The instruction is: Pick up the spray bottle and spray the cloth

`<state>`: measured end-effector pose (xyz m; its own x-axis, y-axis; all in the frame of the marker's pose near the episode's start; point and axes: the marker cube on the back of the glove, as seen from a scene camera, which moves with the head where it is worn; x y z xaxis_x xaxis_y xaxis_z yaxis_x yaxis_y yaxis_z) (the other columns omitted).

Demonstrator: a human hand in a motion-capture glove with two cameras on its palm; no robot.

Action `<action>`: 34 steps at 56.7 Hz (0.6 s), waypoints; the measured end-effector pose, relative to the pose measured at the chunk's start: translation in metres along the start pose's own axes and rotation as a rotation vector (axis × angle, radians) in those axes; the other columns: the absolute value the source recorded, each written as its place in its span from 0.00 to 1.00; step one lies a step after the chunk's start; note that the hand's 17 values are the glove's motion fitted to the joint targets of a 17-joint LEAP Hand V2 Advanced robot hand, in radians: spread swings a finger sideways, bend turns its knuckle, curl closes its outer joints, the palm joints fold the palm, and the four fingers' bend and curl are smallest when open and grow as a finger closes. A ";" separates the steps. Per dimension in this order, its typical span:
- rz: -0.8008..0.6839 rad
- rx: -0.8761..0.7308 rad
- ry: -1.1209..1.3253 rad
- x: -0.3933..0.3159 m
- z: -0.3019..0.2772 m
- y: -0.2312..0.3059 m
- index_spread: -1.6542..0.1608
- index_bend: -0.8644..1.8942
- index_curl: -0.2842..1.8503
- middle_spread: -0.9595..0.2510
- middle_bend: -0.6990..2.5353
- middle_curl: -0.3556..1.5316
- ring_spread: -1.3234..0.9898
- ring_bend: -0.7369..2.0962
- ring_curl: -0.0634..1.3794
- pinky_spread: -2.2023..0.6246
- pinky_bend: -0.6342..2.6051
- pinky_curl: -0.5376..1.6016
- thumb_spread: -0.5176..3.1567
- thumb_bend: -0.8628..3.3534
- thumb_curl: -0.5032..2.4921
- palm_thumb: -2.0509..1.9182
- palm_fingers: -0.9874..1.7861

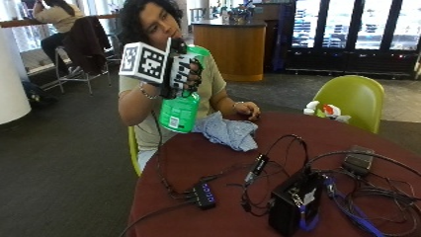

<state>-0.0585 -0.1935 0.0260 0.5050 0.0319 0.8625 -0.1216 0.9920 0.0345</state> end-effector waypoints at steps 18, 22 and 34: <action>0.235 -0.647 0.522 -0.022 0.059 -0.003 0.80 0.42 0.38 0.67 0.38 0.47 0.51 0.45 0.36 0.72 0.31 0.44 0.25 0.20 0.40 0.78 0.83; 0.295 -0.722 0.621 -0.015 0.081 0.002 0.80 0.42 0.38 0.67 0.39 0.47 0.51 0.45 0.37 0.72 0.31 0.44 0.25 0.20 0.40 0.78 0.82; 0.471 -0.880 0.890 0.025 0.136 0.006 0.80 0.41 0.39 0.68 0.38 0.47 0.51 0.44 0.37 0.72 0.31 0.44 0.25 0.20 0.41 0.79 0.82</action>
<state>-0.1630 -0.2039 0.1162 0.9897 0.1250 0.0704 -0.0193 0.6019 -0.7983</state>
